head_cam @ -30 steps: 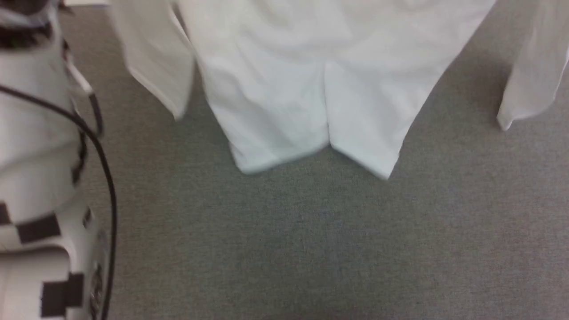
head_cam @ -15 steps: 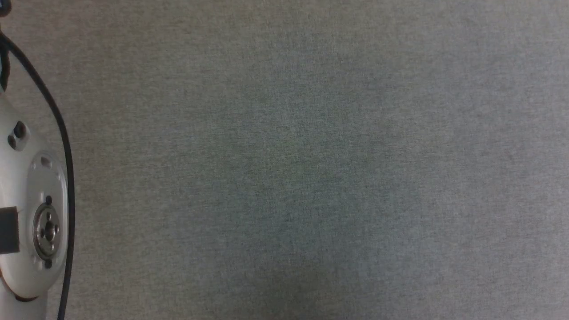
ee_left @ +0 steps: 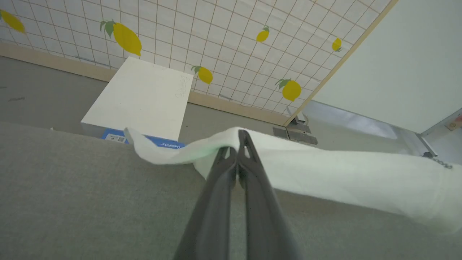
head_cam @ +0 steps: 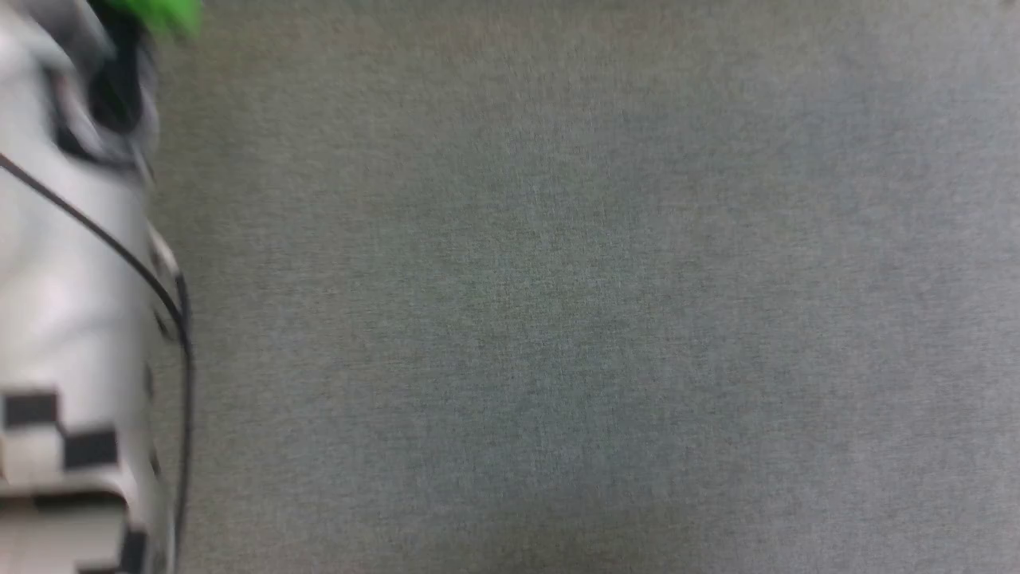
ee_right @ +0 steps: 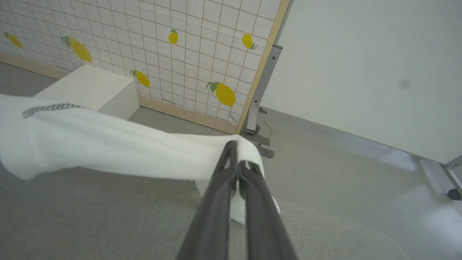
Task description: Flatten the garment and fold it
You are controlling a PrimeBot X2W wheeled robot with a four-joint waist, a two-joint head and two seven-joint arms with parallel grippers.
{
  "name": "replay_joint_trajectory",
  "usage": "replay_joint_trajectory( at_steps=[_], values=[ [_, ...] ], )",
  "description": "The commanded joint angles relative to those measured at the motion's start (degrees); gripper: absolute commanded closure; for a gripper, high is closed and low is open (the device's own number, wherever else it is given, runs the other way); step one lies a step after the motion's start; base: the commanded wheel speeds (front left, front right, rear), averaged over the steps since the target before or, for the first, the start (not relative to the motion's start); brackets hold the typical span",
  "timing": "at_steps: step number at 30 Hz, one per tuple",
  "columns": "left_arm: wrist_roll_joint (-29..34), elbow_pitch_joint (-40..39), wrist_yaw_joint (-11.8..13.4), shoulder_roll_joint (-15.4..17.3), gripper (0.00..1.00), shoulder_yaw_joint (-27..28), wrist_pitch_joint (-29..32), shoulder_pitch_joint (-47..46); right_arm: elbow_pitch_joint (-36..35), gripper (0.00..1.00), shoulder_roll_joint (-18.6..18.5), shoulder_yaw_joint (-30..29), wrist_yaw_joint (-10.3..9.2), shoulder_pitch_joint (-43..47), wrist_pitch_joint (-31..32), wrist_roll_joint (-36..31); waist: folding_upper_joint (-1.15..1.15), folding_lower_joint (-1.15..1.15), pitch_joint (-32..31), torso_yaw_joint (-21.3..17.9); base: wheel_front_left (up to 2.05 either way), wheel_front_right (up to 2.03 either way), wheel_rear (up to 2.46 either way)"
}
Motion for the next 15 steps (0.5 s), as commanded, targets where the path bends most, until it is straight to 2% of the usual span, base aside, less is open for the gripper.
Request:
replay_joint_trajectory(
  at_steps=[1, 5, 9, 15],
  values=[
    [0.0, 0.0, -0.5, 0.5, 1.00, -0.3, 0.5, 3.9, -0.9, 1.00, -1.3, 0.0, -0.14, 3.6, 0.2, 1.4, 0.00, -0.01, -4.3, 1.3, 0.00, 0.00, 0.00],
    [-0.6, -2.0, -1.2, 0.6, 1.00, -2.2, 4.0, 16.0, -5.2, 1.00, -2.2, 0.0, -0.14, 15.9, 2.0, 4.9, 0.00, -0.01, -9.4, 2.2, 0.00, 0.00, 0.00],
    [-3.3, -6.8, -1.0, 0.1, 1.00, -2.9, 8.8, 28.2, -11.6, 1.00, -2.1, -3.6, -0.14, 28.8, 4.4, 6.3, 0.00, -0.01, -13.9, 3.0, 0.00, 0.00, 0.00],
    [-5.9, -16.3, 1.3, 0.8, 1.00, -3.5, 15.1, 45.4, -22.6, 1.00, 3.4, -13.2, -0.14, 48.0, 8.8, 5.4, 0.00, -0.01, -19.2, 3.9, 0.00, 0.00, 0.00]
  ],
)
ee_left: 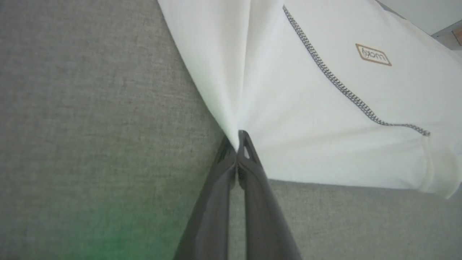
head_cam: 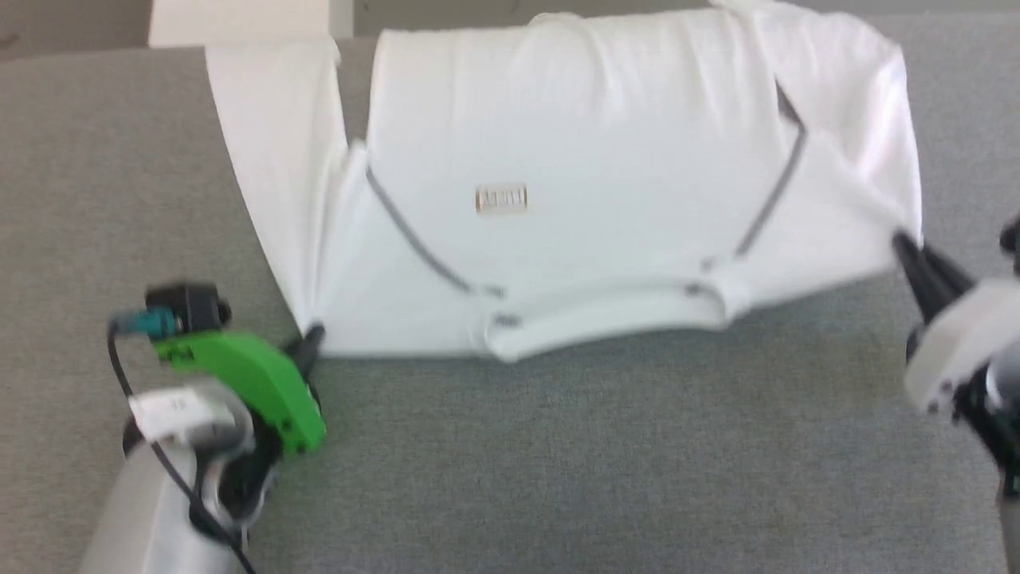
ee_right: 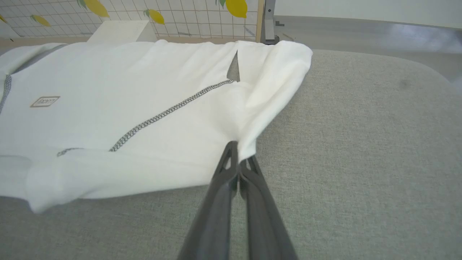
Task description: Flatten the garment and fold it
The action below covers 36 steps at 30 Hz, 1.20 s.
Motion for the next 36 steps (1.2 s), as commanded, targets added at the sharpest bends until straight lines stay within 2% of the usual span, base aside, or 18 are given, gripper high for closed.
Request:
replay_joint_trajectory(
  at_steps=[1, 8, 14, 22, 28, 29, 30, 31, 32, 36],
  values=[
    [-0.7, -1.1, 1.3, 1.0, 1.00, 0.3, 1.4, 4.2, -2.2, 1.00, 1.1, -2.3, -0.14, 3.2, 0.7, -1.0, 0.00, 0.00, -5.4, 1.7, 0.00, 0.00, 0.00],
    [-1.7, -10.5, 5.3, 1.7, 1.00, -0.2, 6.3, 17.6, -11.3, 1.00, 9.4, -9.8, -0.14, 16.8, 5.3, -3.8, 0.00, 0.00, -7.8, 2.5, 0.00, 0.00, 0.00],
    [-1.6, -14.4, 7.3, 1.7, 1.00, -1.9, 9.4, 24.1, -13.1, 1.00, 13.9, -13.9, -0.14, 23.1, 8.9, -6.5, 0.00, 0.00, -8.4, 3.2, 0.00, 0.00, 0.00],
    [-0.4, -13.3, 8.5, 2.2, 1.00, -3.8, 10.7, 28.4, -10.8, 1.00, 15.4, -16.1, -0.14, 29.6, 15.7, -9.0, 0.00, 0.00, -9.1, 3.5, 0.00, 0.00, 0.00],
    [-0.9, -12.3, 8.2, 0.1, 1.00, -4.6, 8.4, 28.9, -6.4, 1.00, 15.4, -14.5, -0.14, 30.8, 15.1, -6.0, 0.00, 0.00, -9.4, 3.4, 0.00, 0.00, 0.00],
    [-1.0, -12.2, 8.0, -0.3, 0.79, -4.6, 7.9, 28.8, -5.7, 1.00, 15.4, -14.1, -0.14, 30.9, 14.9, -5.6, 0.00, 0.00, -9.5, 3.4, 0.00, 0.00, 0.00],
    [-1.1, -11.9, 7.8, -0.7, 0.02, -4.7, 7.3, 28.7, -5.1, 0.83, 15.4, -13.8, -0.14, 30.9, 14.2, -5.5, 0.00, 0.00, -9.7, 3.4, 0.00, 0.00, 0.00],
    [-1.2, -11.7, 7.5, -0.9, 0.00, -4.9, 6.9, 28.6, -5.0, 0.32, 15.5, -13.5, -0.14, 30.9, 13.3, -5.5, 0.00, 0.00, -9.9, 3.5, 0.00, 0.00, 0.00],
    [-1.5, -11.4, 7.2, -1.4, 0.00, -5.0, 6.6, 28.4, -4.7, 0.00, 15.5, -13.3, -0.14, 30.9, 12.5, -5.1, 0.00, 0.00, -10.1, 3.5, 0.00, 0.00, 0.00],
    [-1.9, -11.8, 6.6, -2.5, 0.00, -4.6, 4.3, 27.5, -5.5, 0.00, 15.5, -13.9, -0.14, 31.3, 9.1, -4.8, 0.00, 0.00, -11.0, 3.8, 0.00, 0.00, 0.00]
  ],
)
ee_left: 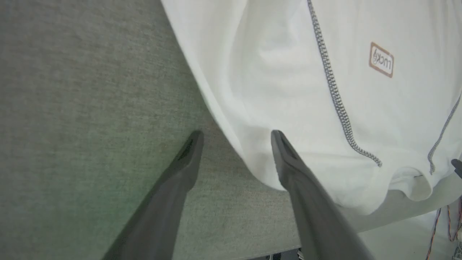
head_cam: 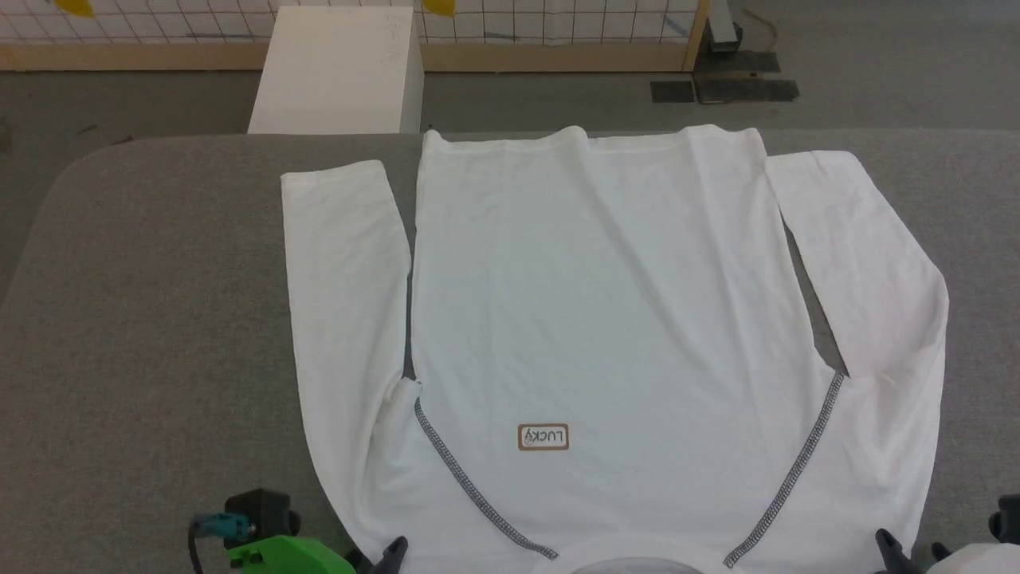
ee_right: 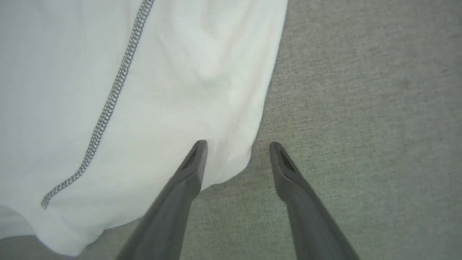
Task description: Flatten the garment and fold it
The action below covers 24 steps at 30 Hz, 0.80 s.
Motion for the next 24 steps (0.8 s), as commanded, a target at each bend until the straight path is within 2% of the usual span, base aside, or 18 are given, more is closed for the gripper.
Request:
replay_joint_trajectory(
  at_steps=[1, 8, 11, 15, 17, 19, 24],
  values=[
    [0.3, 0.7, 0.0, 0.1, 0.00, 0.3, -0.7, 0.3, -0.7, 0.00, -0.1, -0.3, -0.11, 1.0, -1.5, -0.2, 0.00, 0.00, -0.5, 0.2, 0.00, 0.00, 0.00],
    [3.6, -2.4, -1.9, 0.6, 0.00, 3.4, -10.9, -4.6, -6.1, 0.00, -0.1, 0.0, -0.11, -0.8, -16.8, -3.0, 0.00, 0.00, 0.3, -0.9, 0.00, 0.00, 0.00],
    [7.7, -0.8, -3.4, 2.3, 0.00, 4.1, -16.8, -9.7, -7.1, 0.00, -0.1, 1.8, -0.11, -3.0, -25.3, -4.9, 0.00, 0.00, 2.1, -1.8, 0.00, 0.00, 0.00],
    [12.8, 3.1, -6.4, 5.6, 0.00, 3.3, -21.4, -19.0, -7.2, 0.00, -0.1, 4.6, -0.11, -6.5, -32.7, -6.7, 0.00, 0.00, 6.3, -3.2, 0.00, 0.00, 0.00],
    [14.1, 5.8, -8.7, 7.2, 0.00, 2.3, -21.8, -24.8, -7.1, 0.00, -1.0, 6.3, -0.11, -8.3, -35.1, -6.5, 0.00, 0.00, 8.6, -3.6, 0.00, 0.00, 0.00],
    [15.5, 8.8, -9.9, 8.6, 0.00, 1.8, -21.4, -30.6, -7.0, 0.00, -2.3, 8.2, -0.11, -10.1, -37.0, -6.2, 0.00, 0.00, 11.1, -4.4, 0.00, 0.00, 0.00],
    [17.9, 15.5, -10.9, 12.3, 0.00, 1.8, -17.2, -43.3, -6.6, 0.00, -4.9, 12.9, -0.11, -15.3, -39.2, -4.8, 0.00, 0.00, 17.7, -7.7, 0.00, 0.00, 0.00]
  ],
)
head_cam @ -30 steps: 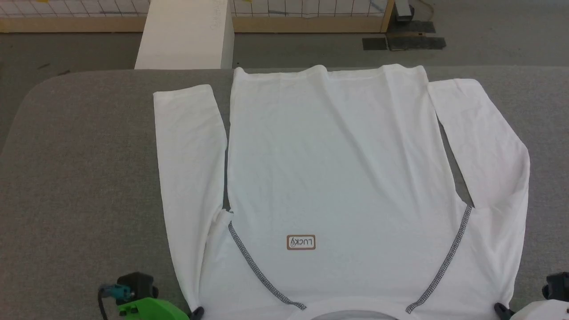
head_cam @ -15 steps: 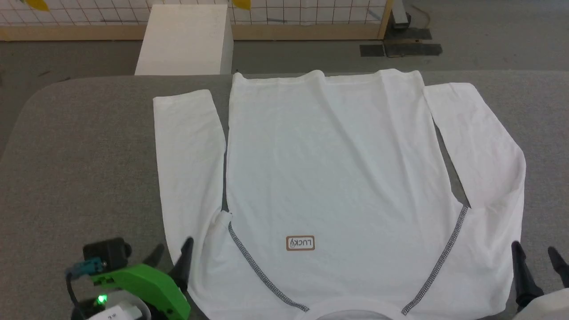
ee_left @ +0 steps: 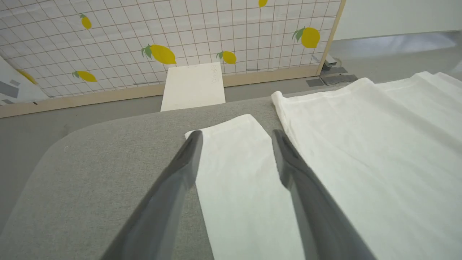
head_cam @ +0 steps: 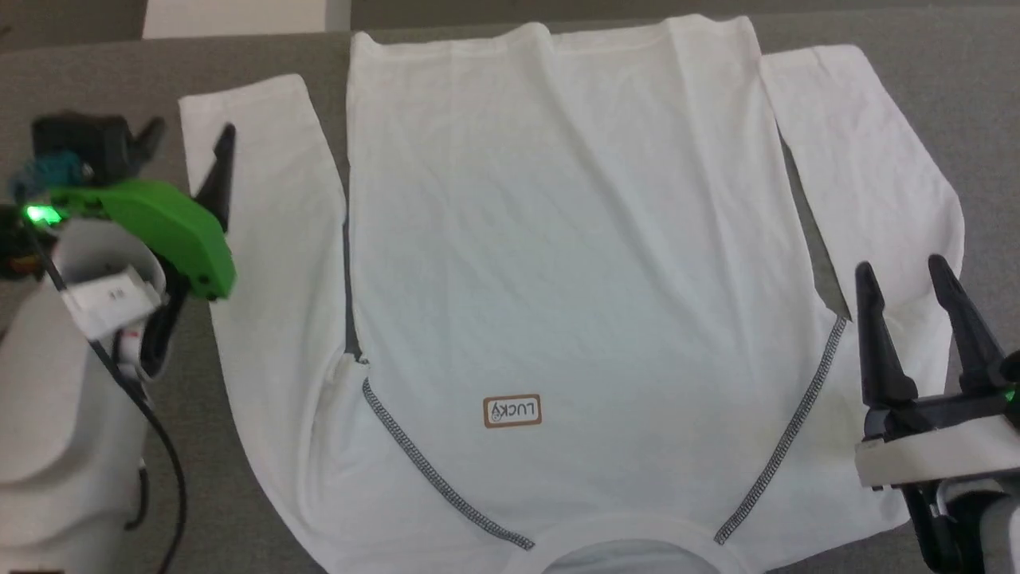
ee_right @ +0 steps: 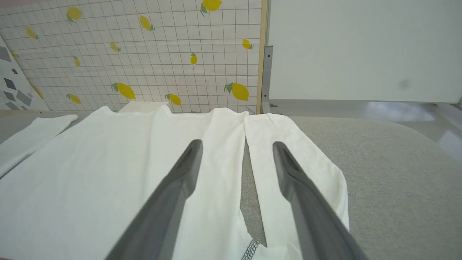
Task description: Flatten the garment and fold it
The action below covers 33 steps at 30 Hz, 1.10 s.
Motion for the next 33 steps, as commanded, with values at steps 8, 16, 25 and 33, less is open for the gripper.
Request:
replay_joint_trajectory(
  at_steps=[8, 16, 25, 33],
  values=[
    [-1.5, 7.9, 2.0, 5.4, 0.00, 3.5, 14.0, -16.1, 0.8, 0.00, -0.6, 4.9, -0.08, -7.7, -2.0, 2.8, 0.00, 0.00, 14.1, -8.5, 0.00, 0.00, 0.00],
    [-2.7, 8.0, 8.5, 7.7, 0.00, 5.1, 29.8, -21.1, 1.7, 0.00, -0.4, 7.3, -0.08, -10.3, -4.4, 4.1, 0.00, 0.00, 17.7, -11.0, 0.00, 0.00, 0.00],
    [1.7, 2.9, 19.1, 12.9, 0.00, 6.9, 41.4, -16.6, 4.1, 0.00, -0.3, 7.9, -0.08, -11.2, -5.6, 5.1, 0.00, 0.00, 18.8, -12.3, 0.00, 0.00, 0.00],
    [-0.7, -3.7, 22.0, 13.0, 1.00, 9.5, 46.0, -11.4, 4.5, 0.00, -0.2, 8.7, -0.08, -11.7, -5.4, 5.2, 0.00, 0.00, 18.7, -11.7, 0.00, 0.00, 0.00]
  ],
)
